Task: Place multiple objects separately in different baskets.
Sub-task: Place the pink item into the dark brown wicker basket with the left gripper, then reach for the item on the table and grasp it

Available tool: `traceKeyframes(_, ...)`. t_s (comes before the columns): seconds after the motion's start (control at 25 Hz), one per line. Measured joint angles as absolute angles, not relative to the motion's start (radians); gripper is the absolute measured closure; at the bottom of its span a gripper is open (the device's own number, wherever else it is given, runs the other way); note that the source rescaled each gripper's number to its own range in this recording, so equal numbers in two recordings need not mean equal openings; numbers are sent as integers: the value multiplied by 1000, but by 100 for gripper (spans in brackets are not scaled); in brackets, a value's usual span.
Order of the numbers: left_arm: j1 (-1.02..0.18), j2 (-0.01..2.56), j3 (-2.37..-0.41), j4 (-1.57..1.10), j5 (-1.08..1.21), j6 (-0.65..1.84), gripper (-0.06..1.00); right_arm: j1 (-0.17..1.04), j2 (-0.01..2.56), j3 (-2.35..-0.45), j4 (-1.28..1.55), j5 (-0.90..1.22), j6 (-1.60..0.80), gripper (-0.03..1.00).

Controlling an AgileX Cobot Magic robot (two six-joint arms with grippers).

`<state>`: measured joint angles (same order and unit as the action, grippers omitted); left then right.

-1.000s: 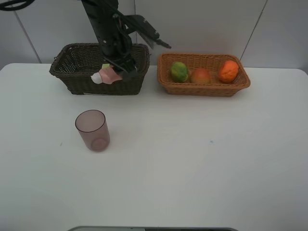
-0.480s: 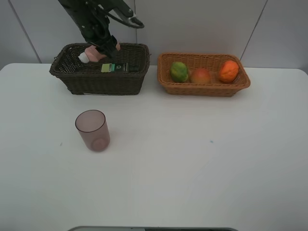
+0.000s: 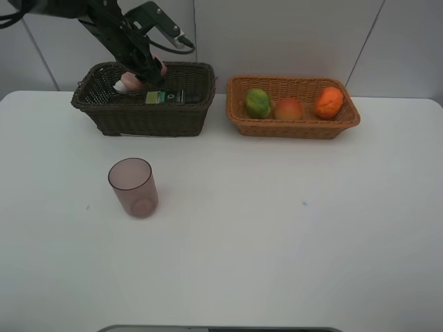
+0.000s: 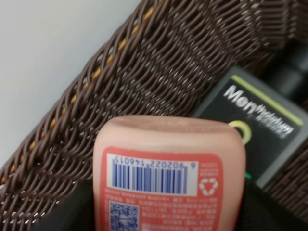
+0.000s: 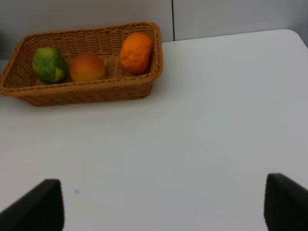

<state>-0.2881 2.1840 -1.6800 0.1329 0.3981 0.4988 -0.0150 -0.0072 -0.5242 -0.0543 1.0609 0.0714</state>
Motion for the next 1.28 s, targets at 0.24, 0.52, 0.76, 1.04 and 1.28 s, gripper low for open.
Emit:
traceKeyframes(0.24, -278, 2216, -1680, 134, 378, 499, 29, -15, -7, -524, -54, 1061, 71, 19)
traceKeyframes(0.52, -276, 2237, -1680, 133, 371, 499, 29, -15, -7, -524, -54, 1061, 71, 19)
traceKeyframes(0.76, -276, 2237, -1680, 118, 358, 491, 22, -15, -7, -524, -54, 1061, 71, 19)
traceKeyframes(1.04, -276, 2237, -1680, 115, 335, 487, -5, -15, -7, -524, -54, 1061, 71, 19)
traceKeyframes(1.28, -276, 2211, -1680, 102, 366, 482, -6, -15, -7, -524, -54, 1061, 71, 19)
